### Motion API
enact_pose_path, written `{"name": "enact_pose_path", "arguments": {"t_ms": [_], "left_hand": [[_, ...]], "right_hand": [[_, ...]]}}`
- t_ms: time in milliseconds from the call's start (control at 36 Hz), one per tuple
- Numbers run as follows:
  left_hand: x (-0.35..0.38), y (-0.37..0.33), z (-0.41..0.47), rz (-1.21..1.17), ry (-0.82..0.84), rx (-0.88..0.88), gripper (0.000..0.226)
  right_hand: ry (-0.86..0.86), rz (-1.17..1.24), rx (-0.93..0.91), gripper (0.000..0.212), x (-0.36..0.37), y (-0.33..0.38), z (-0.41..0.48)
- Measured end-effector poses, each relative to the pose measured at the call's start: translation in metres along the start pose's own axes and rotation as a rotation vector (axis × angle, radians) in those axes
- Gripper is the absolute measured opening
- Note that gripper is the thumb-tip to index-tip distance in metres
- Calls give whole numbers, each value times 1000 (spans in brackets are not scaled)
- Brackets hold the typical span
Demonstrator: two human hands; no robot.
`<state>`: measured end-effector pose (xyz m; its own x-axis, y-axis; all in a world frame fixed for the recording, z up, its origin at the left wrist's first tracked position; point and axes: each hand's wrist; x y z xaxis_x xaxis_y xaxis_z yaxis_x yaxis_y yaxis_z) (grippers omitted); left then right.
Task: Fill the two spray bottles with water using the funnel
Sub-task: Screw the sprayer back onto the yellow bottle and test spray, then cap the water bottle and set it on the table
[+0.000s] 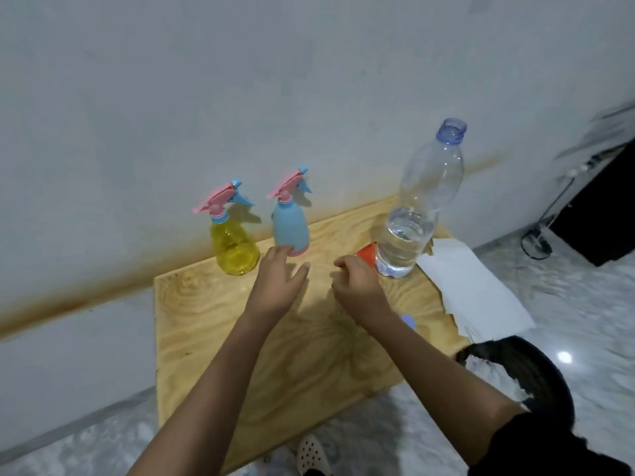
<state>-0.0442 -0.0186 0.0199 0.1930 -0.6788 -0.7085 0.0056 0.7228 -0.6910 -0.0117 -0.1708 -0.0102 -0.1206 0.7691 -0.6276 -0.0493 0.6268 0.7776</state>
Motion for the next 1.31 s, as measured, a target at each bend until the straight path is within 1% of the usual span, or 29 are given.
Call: {"name": "enact_pose_path", "arguments": {"t_ms": [139, 222, 278, 361, 417, 472, 556, 694, 778, 861, 1028, 1111, 1167, 1306], "left_hand": [[28, -70, 15, -117, 36, 156, 55], [41, -108, 31, -158, 59, 252, 64], [48, -129, 43, -209, 73, 280, 71], [59, -152, 58, -291, 75, 291, 79], [66, -159, 67, -354, 76, 280, 84], [73, -160, 74, -400, 59, 260, 87], [81, -156, 80, -433, 25, 260, 85], [86, -146, 84, -473, 28, 323, 81], [84, -144, 86, -466, 43, 339, 82], [82, -145, 87, -447, 53, 332, 82], [82, -145, 87, -432, 75, 359, 82], [82, -145, 87, -426, 75, 374, 82], [82, -144, 88, -425, 76, 376, 82], [79, -146, 89, -451, 96, 348, 83]], "right_hand": [[-44, -169, 120, 27, -37, -66, -35], [-6, -245, 178, 36, -50, -96, -47], [-11, -283, 234, 40, -55, -108, -49], [57, -352, 270, 43, -56, -121, -49], [69, -336, 293, 44, -53, -123, -49], [23, -333, 284, 40, -47, -126, -50], [-42, -307, 258, 34, -39, -129, -49], [-67, -243, 275, 31, -36, -131, -46], [-163, -181, 300, 28, -44, -125, -40], [-305, -28, 336, 22, -73, -103, -24], [-581, 254, 137, 25, -152, -26, 13], [-662, 330, -3, 24, -186, 16, 28], [-647, 336, -81, 24, -202, 36, 36], [-442, 162, -171, 28, -220, 62, 57]]}}
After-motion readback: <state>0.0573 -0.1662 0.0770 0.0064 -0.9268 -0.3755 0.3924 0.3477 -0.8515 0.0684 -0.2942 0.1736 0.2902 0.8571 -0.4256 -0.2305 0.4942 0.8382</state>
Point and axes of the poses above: each hand's wrist, its own z-axis towards the middle knuckle, its own x-axis out of the palm, y = z × x, and after that the axes turned 6 degrees about x, right-handed
